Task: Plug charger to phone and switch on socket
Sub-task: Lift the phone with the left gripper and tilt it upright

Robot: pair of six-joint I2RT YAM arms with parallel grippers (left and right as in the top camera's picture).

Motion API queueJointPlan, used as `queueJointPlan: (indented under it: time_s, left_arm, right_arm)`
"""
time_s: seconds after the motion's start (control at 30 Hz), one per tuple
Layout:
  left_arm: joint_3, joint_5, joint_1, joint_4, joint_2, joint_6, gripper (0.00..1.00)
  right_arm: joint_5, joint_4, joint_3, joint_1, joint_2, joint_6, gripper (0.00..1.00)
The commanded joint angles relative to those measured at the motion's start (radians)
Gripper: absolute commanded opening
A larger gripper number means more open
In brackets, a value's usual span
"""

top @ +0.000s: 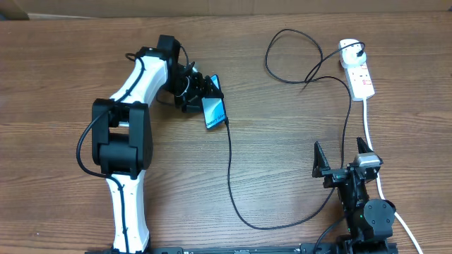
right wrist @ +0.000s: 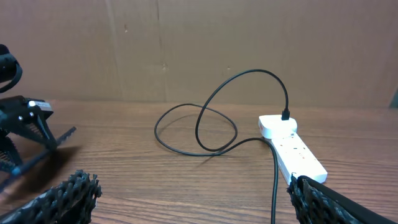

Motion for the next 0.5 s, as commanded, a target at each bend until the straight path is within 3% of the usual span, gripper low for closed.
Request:
queueJointPlan:
  time_s: [0.0,0.17,0.47]
  left_arm:
    - [-0.005,0.245,0.024,-0.002,0.009,-0.027,0.60]
    - [-0.005,0.499,0.044,0.016,0.009,-0.065,0.60]
    - [-0.005,0.642,0.046,0.020,0.009,-0.230,0.57]
  right_arm:
    - [0.010,0.005,-0.010,0.000,-0.008,-0.002,1.00]
    - [0.009,0.005,-0.010,0.000,-0.008,-0.002,1.00]
    - [0.009,0.005,-0.010,0.000,-0.008,-0.002,1.00]
